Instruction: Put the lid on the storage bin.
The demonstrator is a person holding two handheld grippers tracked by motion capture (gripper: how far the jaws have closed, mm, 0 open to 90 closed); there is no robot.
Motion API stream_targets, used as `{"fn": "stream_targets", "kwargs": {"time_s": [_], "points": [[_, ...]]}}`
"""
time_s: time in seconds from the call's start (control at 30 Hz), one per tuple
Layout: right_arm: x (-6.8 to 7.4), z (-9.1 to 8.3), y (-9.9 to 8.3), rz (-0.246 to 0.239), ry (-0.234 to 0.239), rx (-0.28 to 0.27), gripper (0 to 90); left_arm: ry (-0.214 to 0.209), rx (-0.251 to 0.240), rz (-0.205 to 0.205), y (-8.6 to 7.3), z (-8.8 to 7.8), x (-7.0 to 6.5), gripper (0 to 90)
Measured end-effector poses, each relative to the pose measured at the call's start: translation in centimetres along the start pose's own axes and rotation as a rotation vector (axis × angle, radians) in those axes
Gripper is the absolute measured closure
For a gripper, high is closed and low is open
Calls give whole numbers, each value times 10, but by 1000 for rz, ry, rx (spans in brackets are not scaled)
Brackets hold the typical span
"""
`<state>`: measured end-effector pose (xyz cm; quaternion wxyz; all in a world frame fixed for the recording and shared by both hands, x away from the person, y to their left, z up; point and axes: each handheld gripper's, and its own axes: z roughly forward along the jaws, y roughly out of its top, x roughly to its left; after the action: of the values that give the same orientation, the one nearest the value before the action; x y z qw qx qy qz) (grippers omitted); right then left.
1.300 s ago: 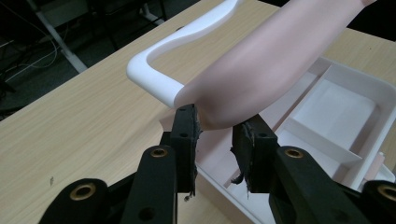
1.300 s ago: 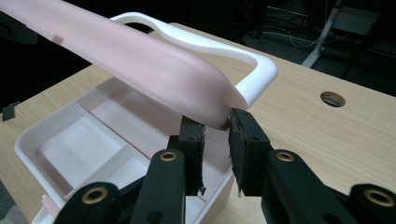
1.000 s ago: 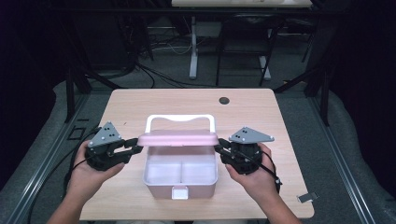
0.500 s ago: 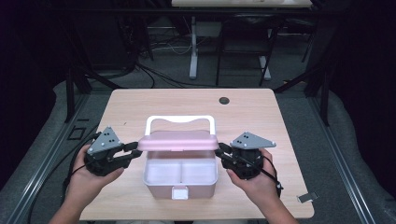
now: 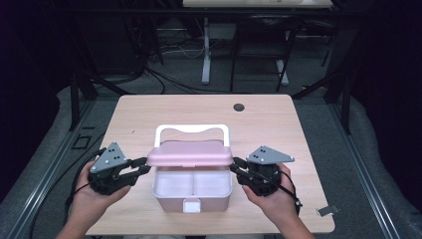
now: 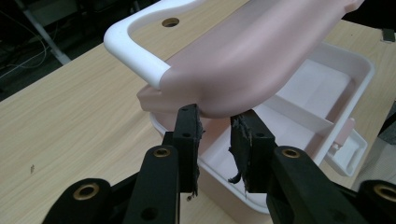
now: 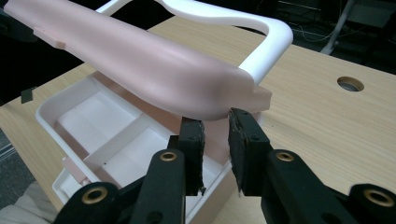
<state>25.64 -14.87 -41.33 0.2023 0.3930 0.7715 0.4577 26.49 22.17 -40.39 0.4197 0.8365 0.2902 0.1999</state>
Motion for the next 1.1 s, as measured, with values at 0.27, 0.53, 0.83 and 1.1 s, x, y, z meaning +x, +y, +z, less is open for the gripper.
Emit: {"fn": "stream_targets", "kwargs": {"time_s": [0.27,0.53,0.83,1.1], "points": [[1,1,-10,15,8,16,760,-13,-1,-32,-11,1,-2,719],[0,2,-19,28,30,27,765,-42,-8,-52,-20,1,-6,718],[-2,1,-31,43,36,57,766,-49,22,-60,-31,6,-8,719],[-4,0,-39,54,42,74,765,-49,45,-59,-37,7,-9,718]]}}
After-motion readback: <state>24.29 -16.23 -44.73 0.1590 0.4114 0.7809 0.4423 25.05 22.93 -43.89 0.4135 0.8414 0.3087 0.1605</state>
